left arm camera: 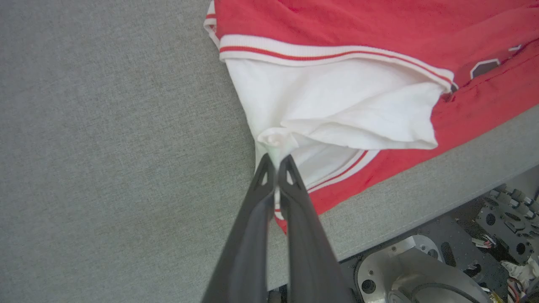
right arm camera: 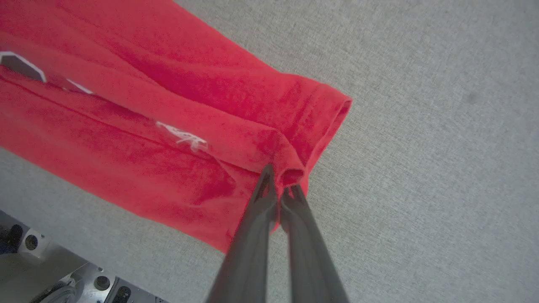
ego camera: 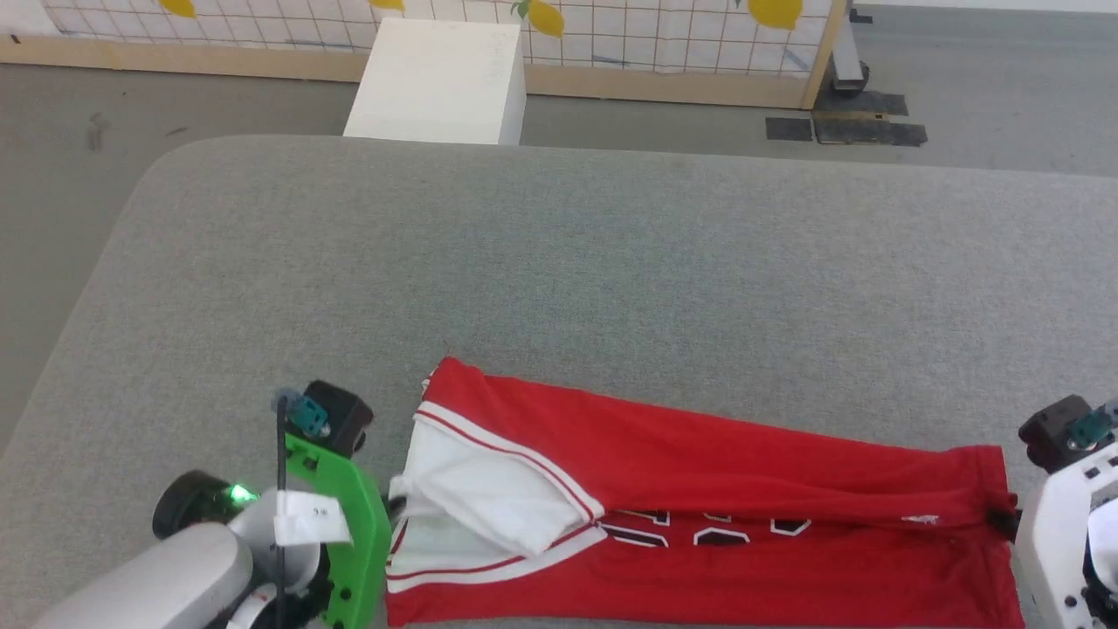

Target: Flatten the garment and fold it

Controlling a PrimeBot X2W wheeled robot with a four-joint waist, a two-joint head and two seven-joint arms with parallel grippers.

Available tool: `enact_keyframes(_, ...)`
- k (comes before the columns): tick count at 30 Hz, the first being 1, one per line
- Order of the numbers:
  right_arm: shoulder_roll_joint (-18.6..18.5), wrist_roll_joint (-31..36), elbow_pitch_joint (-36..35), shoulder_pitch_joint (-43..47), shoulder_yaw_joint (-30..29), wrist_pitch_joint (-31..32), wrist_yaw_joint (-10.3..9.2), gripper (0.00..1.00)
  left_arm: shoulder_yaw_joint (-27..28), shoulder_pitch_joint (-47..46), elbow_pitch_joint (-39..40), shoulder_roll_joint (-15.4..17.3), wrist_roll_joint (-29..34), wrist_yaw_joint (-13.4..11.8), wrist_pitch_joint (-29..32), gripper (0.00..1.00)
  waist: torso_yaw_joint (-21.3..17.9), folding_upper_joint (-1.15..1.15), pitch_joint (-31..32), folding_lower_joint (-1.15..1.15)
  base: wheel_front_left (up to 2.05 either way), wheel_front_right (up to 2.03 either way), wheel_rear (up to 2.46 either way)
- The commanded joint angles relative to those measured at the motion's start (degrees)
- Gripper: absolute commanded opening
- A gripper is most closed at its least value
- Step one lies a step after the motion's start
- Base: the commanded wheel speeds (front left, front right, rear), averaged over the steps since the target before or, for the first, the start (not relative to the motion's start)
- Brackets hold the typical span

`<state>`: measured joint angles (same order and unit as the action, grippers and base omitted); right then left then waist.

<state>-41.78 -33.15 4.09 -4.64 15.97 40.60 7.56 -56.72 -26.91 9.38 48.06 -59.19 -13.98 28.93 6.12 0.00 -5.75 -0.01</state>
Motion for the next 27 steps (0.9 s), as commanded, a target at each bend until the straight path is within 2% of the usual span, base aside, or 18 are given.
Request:
enact_keyframes(1,-0.23,0.71,-0.47,0.87,-0.12,0.25,-0.08,0.0,-0.53,0.89,0.01,0.49,0.03,-0.38,0.67,0.0,0.1,0.0,-0.27,0.01,0.0,0.0,0.0)
enact_keyframes(6,0.76,3.53,-0.22,1.65,0.59,-0.35,-0.08,0.0,-1.97,1.22,-1.66,-0.59,1.28,-0.44,0.76,0.0,0.31,0.0,-1.78,0.01,0.0,0.0,0.0)
enact_keyframes(14,2.03,5.96,2.27,0.86,2.17,-0.1,-0.08,0.0,-4.37,0.53,-6.57,-3.89,2.81,1.36,1.02,0.0,0.46,0.0,-3.88,0.01,0.0,0.0,0.0)
enact_keyframes(15,2.22,5.84,2.38,0.69,2.37,-0.25,-0.08,0.36,-4.47,0.47,-7.0,-4.15,2.92,1.48,0.9,0.0,0.46,0.0,-3.92,0.01,0.0,0.0,0.0)
enact_keyframes(16,2.7,5.6,2.75,0.4,2.07,-0.47,-0.08,1.0,-4.55,0.42,-7.51,-4.4,3.02,1.6,0.73,0.84,0.42,0.0,-3.91,0.01,0.0,0.0,0.0)
enact_keyframes(17,3.03,5.42,2.93,0.16,2.15,-0.41,-0.08,1.0,-4.64,0.4,-7.99,-4.61,3.07,1.71,0.65,1.0,0.39,0.0,-3.82,0.01,0.0,0.0,0.0)
enact_keyframes(24,4.6,0.93,1.42,-1.29,1.12,1.03,-0.08,1.0,-4.54,0.36,-9.19,-5.04,2.84,2.71,-0.33,1.0,-0.09,0.0,-0.77,0.01,0.0,0.0,0.0)
enact_keyframes(27,4.77,-1.38,-0.63,-1.77,-0.2,2.36,-0.08,1.0,-3.29,0.23,-8.45,-4.96,2.27,2.39,-1.68,1.0,-0.32,0.0,0.99,0.01,0.0,0.0,0.0)
